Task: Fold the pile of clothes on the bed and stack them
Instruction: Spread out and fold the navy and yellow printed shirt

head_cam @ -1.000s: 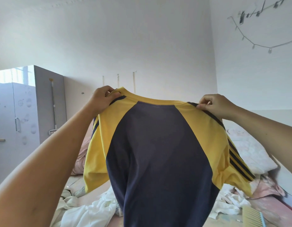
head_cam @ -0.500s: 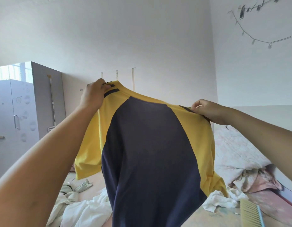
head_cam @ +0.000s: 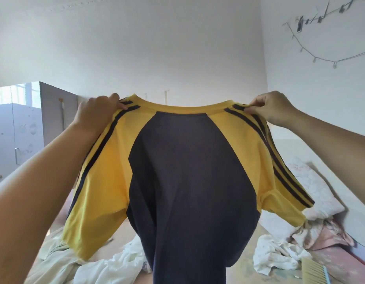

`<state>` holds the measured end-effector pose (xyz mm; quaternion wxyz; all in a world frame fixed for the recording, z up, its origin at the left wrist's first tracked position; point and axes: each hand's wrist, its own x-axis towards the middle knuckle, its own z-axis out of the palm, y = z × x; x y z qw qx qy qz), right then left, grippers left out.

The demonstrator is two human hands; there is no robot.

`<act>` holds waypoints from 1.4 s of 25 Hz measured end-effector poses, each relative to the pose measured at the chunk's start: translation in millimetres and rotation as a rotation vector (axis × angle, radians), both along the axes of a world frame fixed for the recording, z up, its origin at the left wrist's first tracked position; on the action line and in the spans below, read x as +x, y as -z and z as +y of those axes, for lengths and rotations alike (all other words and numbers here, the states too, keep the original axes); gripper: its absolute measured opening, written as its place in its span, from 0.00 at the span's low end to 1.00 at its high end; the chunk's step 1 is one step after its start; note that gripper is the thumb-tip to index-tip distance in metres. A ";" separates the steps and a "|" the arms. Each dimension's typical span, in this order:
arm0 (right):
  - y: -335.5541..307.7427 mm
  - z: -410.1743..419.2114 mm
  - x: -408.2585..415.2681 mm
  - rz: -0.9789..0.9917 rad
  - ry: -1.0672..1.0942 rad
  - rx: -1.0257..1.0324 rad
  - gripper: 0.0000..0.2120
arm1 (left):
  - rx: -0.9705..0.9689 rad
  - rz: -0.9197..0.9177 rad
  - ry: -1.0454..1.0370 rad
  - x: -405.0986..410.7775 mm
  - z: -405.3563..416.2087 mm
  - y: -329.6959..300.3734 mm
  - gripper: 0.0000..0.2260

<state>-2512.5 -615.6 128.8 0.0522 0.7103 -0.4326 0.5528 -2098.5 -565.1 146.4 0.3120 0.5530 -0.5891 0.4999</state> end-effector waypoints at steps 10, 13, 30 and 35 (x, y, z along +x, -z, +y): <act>19.9 -11.3 -10.8 0.292 0.245 0.132 0.09 | 0.228 0.325 0.153 9.8 -24.9 17.1 0.11; 15.6 -12.2 -12.5 0.091 0.126 0.038 0.09 | 0.154 0.360 0.174 9.8 -29.3 24.6 0.11; -23.5 -8.5 -26.3 -0.170 -0.108 0.335 0.07 | 0.269 0.831 0.654 -13.0 -10.2 -7.0 0.02; -27.2 -4.5 -25.9 -0.095 -0.040 0.284 0.07 | 0.301 0.709 0.582 -9.9 -9.3 -14.3 0.05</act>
